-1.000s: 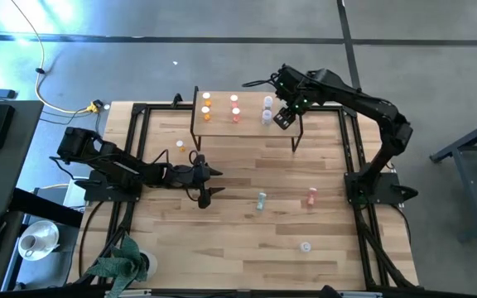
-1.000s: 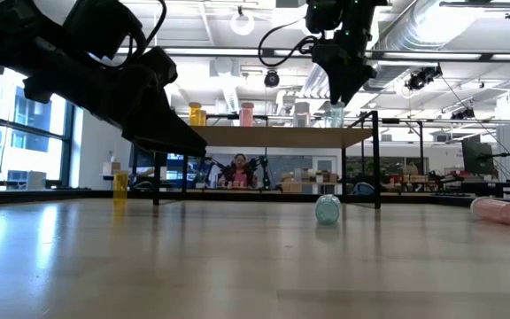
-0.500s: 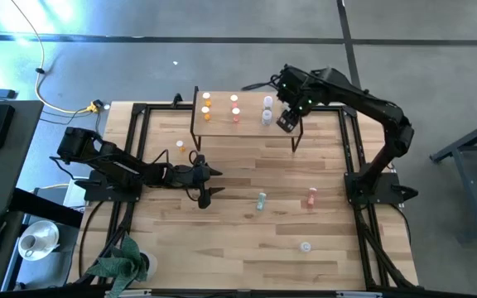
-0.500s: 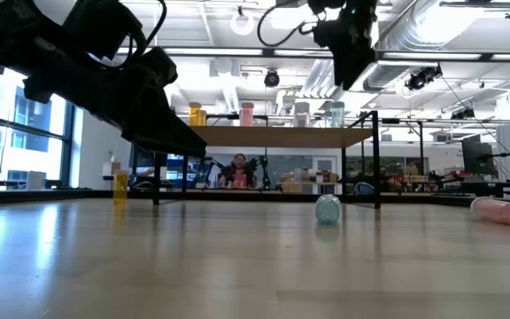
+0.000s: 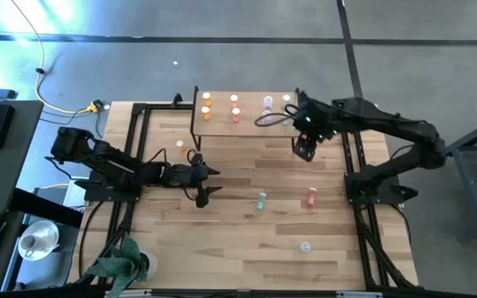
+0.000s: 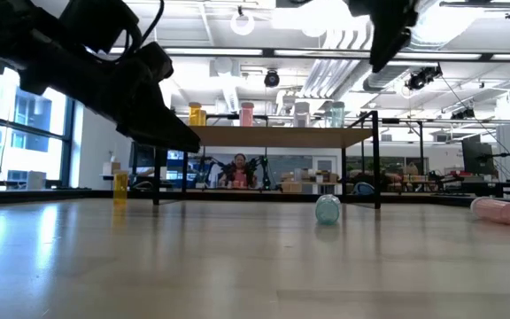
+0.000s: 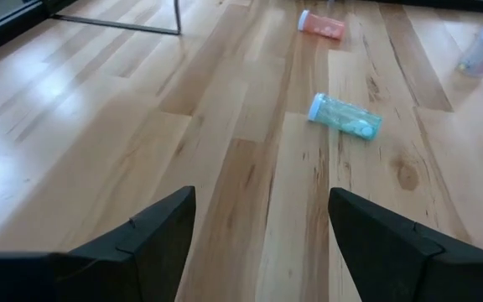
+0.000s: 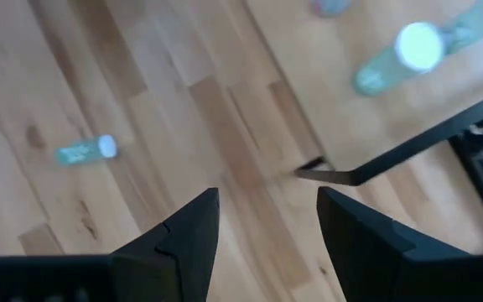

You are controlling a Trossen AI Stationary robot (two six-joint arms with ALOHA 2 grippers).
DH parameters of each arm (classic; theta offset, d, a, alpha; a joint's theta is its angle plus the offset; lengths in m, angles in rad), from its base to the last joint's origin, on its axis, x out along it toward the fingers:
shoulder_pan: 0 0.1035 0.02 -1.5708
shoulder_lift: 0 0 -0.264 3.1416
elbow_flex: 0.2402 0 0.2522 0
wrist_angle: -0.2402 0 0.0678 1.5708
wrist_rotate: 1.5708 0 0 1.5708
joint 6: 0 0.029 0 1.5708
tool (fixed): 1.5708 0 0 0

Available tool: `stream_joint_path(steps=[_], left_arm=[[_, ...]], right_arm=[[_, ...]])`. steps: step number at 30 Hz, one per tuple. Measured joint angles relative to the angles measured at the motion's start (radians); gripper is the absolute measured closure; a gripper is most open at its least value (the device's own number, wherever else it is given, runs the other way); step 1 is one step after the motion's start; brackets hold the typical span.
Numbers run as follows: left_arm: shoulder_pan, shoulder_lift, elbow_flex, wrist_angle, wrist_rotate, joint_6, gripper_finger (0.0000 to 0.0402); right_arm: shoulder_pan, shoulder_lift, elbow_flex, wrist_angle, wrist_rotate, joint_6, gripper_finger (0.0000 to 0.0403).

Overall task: Pick and place medicine bottles onto shelf by color
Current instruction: Align the orange pill bottle with the other orange pill bottles on the shelf

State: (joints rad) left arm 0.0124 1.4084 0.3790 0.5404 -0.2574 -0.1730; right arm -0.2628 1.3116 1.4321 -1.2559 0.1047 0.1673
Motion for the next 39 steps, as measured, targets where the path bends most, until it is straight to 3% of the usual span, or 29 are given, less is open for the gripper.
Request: stream_joint_path(steps=[9, 18, 24, 31, 35, 39], left_arm=[[0.000, -0.193, 0.000, -0.256, -0.105, -0.061, 0.0138], [0.000, -0.402, 0.000, -0.479, -0.167, -0.107, 0.0138], [0.000, -0.537, 0.006, -0.680, -0.225, -0.165, 0.0138], [0.000, -0.607, 0.180, -1.066, -0.248, -0.265, 0.0138], [0.000, -0.607, 0.287, -1.280, -0.269, -0.341, 0.0138], [0.000, -0.603, 0.312, -1.416, -0.324, -0.482, 0.0138]], right_arm=[[0.127, -0.187, -0.278, 0.234, 0.000, 0.059, 0.0210], [0.259, -0.230, -0.484, 0.529, 0.003, 0.078, 0.0210], [0.325, -0.231, -0.616, 0.710, 0.075, 0.079, 0.0210], [0.379, -0.231, -0.711, 0.893, 0.105, 0.086, 0.0210], [0.395, -0.235, -0.709, 0.902, 0.105, 0.087, 0.0210], [0.413, -0.236, -0.708, 0.909, 0.106, 0.089, 0.0210]])
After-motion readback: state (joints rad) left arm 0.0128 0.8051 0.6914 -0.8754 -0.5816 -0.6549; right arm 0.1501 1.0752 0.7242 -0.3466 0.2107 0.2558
